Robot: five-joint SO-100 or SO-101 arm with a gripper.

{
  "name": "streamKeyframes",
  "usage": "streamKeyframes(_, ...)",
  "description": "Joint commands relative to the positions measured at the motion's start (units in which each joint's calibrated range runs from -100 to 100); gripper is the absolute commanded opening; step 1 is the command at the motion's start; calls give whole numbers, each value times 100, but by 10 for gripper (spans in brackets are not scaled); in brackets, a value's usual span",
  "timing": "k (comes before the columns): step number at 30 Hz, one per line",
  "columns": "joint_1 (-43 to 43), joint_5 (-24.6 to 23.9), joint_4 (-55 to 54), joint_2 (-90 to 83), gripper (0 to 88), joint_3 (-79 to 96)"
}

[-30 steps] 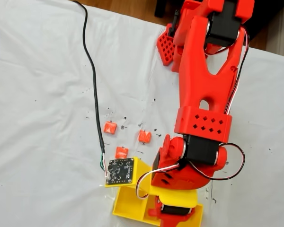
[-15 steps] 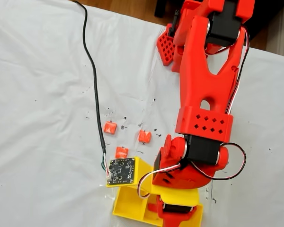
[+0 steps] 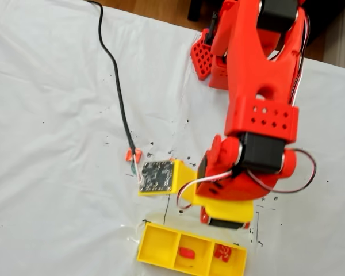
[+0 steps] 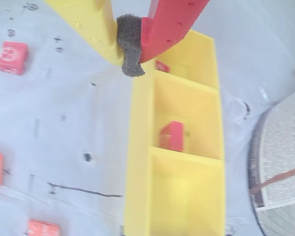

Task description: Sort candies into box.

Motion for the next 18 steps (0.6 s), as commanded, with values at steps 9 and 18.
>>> streamKeyframes(9, -419, 137, 531, -1946, 9, 2147)
streamKeyframes(18, -600, 264, 351, -1972, 94, 2711)
